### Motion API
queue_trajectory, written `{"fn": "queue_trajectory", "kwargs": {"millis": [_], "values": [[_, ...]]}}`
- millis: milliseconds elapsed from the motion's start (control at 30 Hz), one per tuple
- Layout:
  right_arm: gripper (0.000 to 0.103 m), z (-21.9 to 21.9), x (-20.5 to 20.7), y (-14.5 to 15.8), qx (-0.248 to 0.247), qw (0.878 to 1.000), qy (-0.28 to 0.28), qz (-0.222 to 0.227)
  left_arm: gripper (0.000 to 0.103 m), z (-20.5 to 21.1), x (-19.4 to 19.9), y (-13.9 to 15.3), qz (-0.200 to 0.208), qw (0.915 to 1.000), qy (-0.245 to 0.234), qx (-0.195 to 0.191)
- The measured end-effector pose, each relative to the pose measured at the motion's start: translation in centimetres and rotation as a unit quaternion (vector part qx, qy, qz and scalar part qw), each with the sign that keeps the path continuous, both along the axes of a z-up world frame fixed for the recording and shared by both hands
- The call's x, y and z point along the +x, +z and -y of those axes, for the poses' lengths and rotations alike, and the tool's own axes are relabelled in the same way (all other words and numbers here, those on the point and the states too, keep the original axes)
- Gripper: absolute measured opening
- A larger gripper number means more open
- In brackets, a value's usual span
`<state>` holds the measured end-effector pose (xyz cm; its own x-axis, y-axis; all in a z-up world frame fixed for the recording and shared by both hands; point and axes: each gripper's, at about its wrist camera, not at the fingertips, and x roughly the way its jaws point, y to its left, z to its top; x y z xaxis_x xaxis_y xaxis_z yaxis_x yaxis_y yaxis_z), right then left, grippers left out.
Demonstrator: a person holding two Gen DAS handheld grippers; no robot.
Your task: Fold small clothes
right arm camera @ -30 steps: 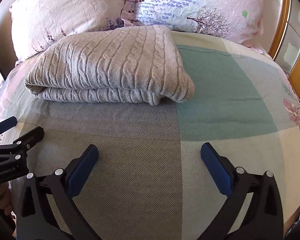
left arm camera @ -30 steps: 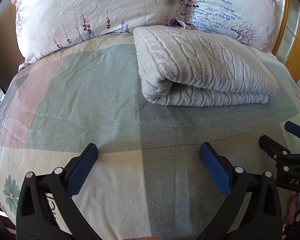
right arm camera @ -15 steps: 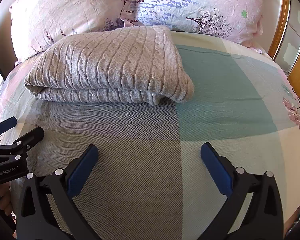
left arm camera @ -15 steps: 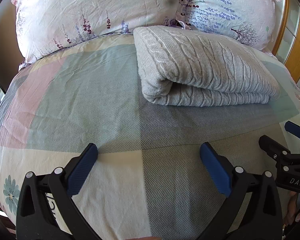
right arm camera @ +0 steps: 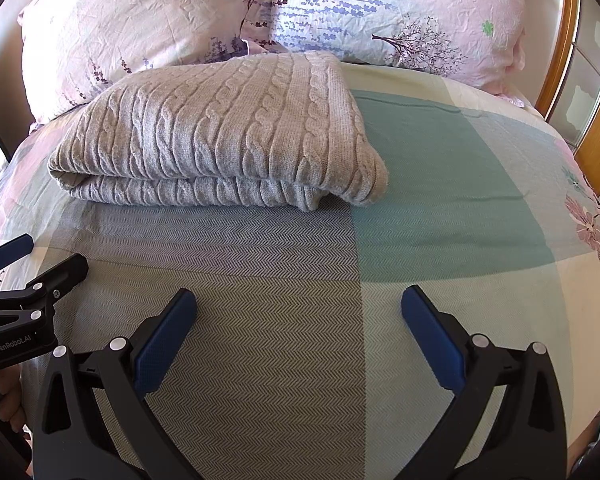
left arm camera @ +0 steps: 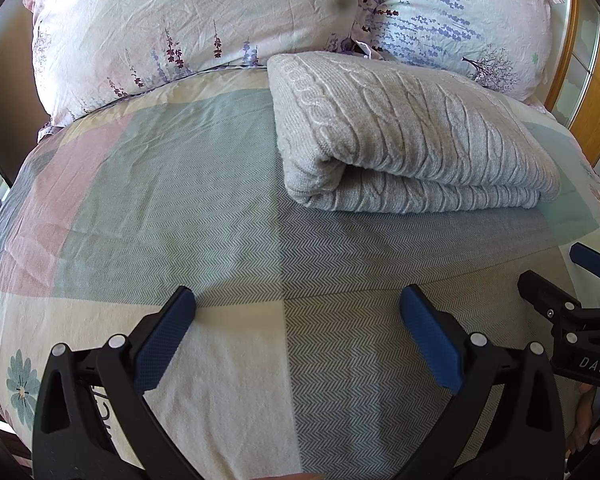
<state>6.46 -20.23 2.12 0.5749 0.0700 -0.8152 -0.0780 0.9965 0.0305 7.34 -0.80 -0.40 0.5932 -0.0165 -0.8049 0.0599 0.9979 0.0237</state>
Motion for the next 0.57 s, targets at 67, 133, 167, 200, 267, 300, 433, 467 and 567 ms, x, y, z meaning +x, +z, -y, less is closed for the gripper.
{"fn": "queue_trajectory", "kwargs": {"millis": [67,133,167,200,267,300,433,467,567], "values": [[0.102,0.01,0.01,0.00,0.000,1.000,0.000,0.000,0.101,-0.01,0.00,0.00,0.000,1.0000,0.000,0.000],[0.102,0.00,0.02,0.00,0.000,1.000,0.000,0.000,0.101,0.01,0.00,0.01,0.000,1.0000,0.000,0.000],[0.102,0.00,0.03,-0.01,0.000,1.000,0.000,0.000,0.101,-0.02,0.02,0.01,0.000,1.0000,0.000,0.000],[0.102,-0.01,0.02,-0.01,0.000,1.000,0.000,0.000,0.101,0.00,0.01,0.01,0.000,1.0000,0.000,0.000],[0.102,-0.01,0.03,-0.01,0.000,1.000,0.000,0.000,0.101,-0.03,0.03,0.01,0.000,1.0000,-0.001,0.000],[0.102,-0.02,0.04,-0.01,0.000,1.000,0.000,0.000,0.101,-0.02,0.03,0.01,0.000,1.0000,0.000,0.000],[0.102,-0.03,0.10,-0.03,0.000,1.000,0.000,0.000,0.101,-0.04,0.05,0.03,0.000,1.0000,0.000,0.000],[0.102,-0.03,0.11,-0.04,0.000,1.000,0.000,0.000,0.101,-0.03,0.04,0.02,0.000,1.0000,0.000,0.000],[0.102,-0.04,0.16,-0.05,0.000,1.000,0.000,0.000,0.101,-0.02,0.03,0.02,0.000,1.0000,0.000,0.000]]}}
